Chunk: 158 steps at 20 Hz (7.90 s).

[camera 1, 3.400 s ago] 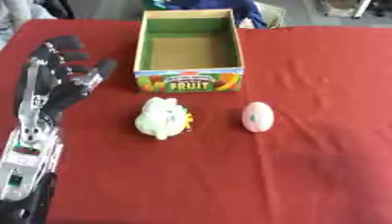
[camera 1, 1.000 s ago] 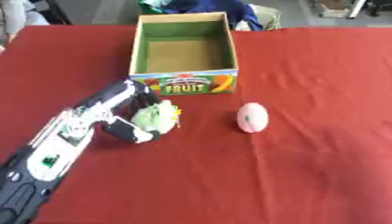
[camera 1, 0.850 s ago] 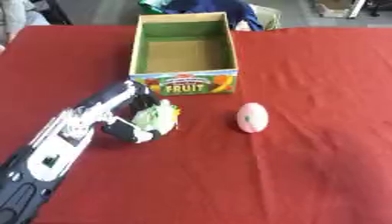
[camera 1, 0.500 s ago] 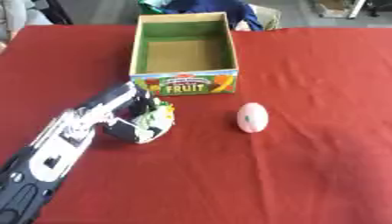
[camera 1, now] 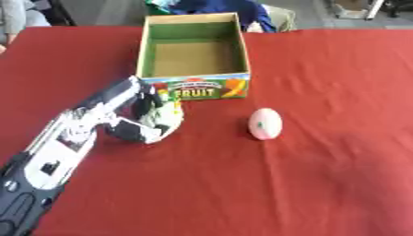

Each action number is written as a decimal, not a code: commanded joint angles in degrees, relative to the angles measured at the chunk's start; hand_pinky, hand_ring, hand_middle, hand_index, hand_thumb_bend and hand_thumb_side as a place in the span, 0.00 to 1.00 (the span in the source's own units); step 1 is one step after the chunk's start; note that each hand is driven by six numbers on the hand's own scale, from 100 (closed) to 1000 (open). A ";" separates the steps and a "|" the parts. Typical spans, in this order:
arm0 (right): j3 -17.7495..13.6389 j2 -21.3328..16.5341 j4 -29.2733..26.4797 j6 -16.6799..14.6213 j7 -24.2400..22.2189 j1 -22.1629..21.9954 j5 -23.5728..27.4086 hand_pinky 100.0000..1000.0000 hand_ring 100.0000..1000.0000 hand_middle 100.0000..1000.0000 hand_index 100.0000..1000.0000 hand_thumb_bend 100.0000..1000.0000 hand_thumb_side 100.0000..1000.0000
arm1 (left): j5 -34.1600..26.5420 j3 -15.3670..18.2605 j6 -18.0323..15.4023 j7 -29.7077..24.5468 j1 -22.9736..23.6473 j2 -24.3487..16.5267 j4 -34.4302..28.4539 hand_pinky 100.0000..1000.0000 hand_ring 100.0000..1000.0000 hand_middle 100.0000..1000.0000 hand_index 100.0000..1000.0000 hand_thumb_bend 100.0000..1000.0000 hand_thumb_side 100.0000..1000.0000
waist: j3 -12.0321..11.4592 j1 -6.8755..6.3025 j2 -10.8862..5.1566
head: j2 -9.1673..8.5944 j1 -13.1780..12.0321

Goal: Pick up objects on the table and place them in the box.

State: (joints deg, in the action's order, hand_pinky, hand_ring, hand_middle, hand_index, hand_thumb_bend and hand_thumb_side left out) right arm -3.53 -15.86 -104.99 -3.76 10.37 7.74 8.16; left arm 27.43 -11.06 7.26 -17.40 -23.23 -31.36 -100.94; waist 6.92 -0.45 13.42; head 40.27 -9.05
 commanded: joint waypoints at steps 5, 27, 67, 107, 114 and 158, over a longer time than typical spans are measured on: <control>-0.51 -1.00 -0.73 -0.17 0.14 0.14 0.26 0.64 0.76 0.55 0.76 0.00 0.13 | 1.75 3.01 0.24 4.07 -4.46 -4.27 -5.94 0.37 0.23 0.17 0.34 0.22 0.00 | -0.06 -0.05 -1.20 | -0.26 0.42; 0.32 -0.12 -0.37 -0.09 -0.71 0.03 0.60 0.64 0.76 0.55 0.76 0.00 0.13 | 20.26 0.88 -3.79 7.85 -32.22 5.71 30.10 0.41 0.26 0.20 0.35 0.26 0.00 | 2.21 0.84 -1.63 | -1.29 -0.25; 4.58 -13.46 1.85 -2.10 -6.32 9.99 -1.36 0.64 0.77 0.57 0.78 0.00 0.11 | -19.18 12.41 -0.28 22.40 -3.81 3.13 -7.50 0.53 0.58 0.56 0.65 0.83 0.16 | -0.71 0.63 -1.40 | -0.65 2.50; 21.35 -6.23 38.02 -24.18 -36.19 35.94 -34.57 0.70 0.85 0.69 0.82 0.28 0.10 | -20.86 11.33 -0.53 19.77 -1.00 6.98 -10.69 0.53 0.59 0.56 0.65 0.81 0.19 | -4.18 0.48 -1.18 | -2.10 6.59; 21.48 -4.08 39.58 -25.18 -33.63 37.16 -37.90 0.69 0.83 0.63 0.77 0.28 0.10 | -20.84 11.11 -0.57 19.52 -1.16 7.36 -10.65 0.53 0.59 0.56 0.65 0.81 0.19 | -4.44 0.37 -0.99 | -2.17 7.06; 10.66 -4.27 53.32 -19.63 -12.82 55.37 -54.46 0.78 0.86 0.72 0.79 0.22 0.15 | -23.79 7.02 -1.34 15.44 -11.24 13.80 -12.29 0.52 0.58 0.56 0.65 0.81 0.19 | -17.91 3.57 3.46 | -8.88 14.98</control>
State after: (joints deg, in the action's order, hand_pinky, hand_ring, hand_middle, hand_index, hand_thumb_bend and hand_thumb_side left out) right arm 7.75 -19.67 -51.49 -23.68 -2.44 61.54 -44.66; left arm 3.83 -4.05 5.99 -1.69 -33.37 -17.40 -112.20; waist -10.98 3.34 17.96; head 32.12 5.63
